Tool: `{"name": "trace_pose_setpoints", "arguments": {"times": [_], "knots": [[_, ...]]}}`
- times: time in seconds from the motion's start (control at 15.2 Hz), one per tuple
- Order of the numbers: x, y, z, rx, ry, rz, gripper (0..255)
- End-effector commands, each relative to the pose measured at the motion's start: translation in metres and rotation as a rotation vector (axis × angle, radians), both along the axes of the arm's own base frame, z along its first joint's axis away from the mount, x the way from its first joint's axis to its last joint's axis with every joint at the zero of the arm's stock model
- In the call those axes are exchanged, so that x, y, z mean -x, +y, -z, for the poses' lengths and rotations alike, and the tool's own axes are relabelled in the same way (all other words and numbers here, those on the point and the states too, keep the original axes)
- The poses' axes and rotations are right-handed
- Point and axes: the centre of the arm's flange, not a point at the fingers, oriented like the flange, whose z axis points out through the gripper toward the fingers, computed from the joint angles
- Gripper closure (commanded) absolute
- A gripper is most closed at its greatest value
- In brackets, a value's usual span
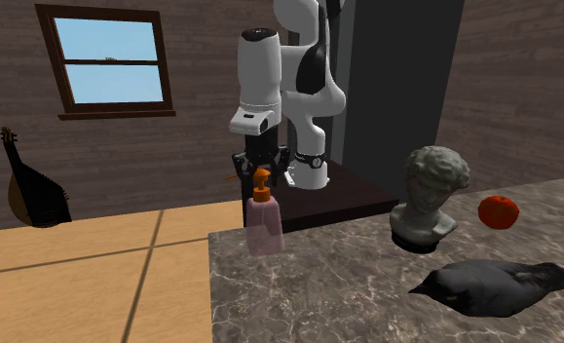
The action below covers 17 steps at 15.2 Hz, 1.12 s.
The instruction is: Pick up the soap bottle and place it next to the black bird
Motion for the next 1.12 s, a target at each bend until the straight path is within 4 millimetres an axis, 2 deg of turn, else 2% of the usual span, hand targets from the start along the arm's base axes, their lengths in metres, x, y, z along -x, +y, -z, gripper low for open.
{"name": "trace_pose_setpoints", "arguments": {"times": [0.0,1.06], "knots": [[-0.001,0.001,-0.009,0.000,0.000,0.000,255],[-0.001,0.001,-0.094,0.000,0.000,0.000,255]]}}
